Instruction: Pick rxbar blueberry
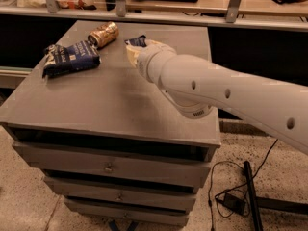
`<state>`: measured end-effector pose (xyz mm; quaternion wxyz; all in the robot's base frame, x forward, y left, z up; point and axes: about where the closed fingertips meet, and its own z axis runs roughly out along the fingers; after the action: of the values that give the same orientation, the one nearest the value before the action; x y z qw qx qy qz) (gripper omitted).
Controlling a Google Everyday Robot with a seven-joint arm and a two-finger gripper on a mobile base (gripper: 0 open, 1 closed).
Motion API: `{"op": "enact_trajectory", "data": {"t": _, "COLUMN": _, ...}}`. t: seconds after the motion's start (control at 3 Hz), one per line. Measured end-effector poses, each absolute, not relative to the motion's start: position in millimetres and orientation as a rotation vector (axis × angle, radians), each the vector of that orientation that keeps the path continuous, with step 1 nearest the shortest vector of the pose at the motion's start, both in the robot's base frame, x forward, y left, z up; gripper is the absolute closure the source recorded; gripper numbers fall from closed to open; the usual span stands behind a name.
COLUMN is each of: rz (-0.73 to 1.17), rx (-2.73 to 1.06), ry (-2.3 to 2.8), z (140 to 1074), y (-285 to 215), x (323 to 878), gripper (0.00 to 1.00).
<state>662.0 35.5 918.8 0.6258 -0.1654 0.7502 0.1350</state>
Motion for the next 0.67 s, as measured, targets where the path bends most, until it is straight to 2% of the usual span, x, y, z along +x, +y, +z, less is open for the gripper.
{"op": "enact_trajectory", "data": {"t": 0.33, "rz": 0.398, "rx": -0.420, "ry": 1.693, "z": 944.1, "y": 21.7, "x": 679.6, "gripper": 1.00}}
{"op": "enact_trajectory", "data": {"t": 0.67, "rz": 0.406, "rx": -0.565, "ry": 1.681, "z": 952.5, "y": 12.2, "x": 682.7, "gripper": 1.00}}
